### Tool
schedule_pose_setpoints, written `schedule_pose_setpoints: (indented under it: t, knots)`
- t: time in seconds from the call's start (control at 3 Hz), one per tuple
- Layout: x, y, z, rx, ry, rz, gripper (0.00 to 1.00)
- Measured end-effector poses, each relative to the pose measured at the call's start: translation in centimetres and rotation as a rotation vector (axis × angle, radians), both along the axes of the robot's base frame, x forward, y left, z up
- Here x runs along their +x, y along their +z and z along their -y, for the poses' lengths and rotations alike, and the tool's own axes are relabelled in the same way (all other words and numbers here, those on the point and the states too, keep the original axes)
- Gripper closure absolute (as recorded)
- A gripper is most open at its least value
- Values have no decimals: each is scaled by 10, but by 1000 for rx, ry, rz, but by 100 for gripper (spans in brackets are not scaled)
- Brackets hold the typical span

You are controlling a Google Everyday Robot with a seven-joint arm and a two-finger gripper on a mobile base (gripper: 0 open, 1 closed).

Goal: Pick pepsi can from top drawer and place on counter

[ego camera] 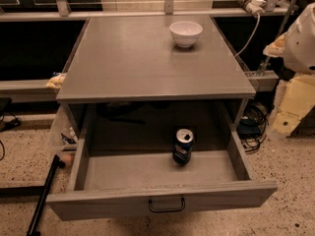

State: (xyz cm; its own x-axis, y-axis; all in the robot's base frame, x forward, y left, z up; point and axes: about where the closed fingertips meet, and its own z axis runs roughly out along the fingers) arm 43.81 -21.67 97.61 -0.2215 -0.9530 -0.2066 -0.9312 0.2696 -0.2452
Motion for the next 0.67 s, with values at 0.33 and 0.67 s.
schedule_pose_setpoints:
  t: [0.33, 0.67]
  knots:
    - [0, 0, 0, 0, 0, 0, 0]
    - [1, -2, -1, 9, -1, 9, 10]
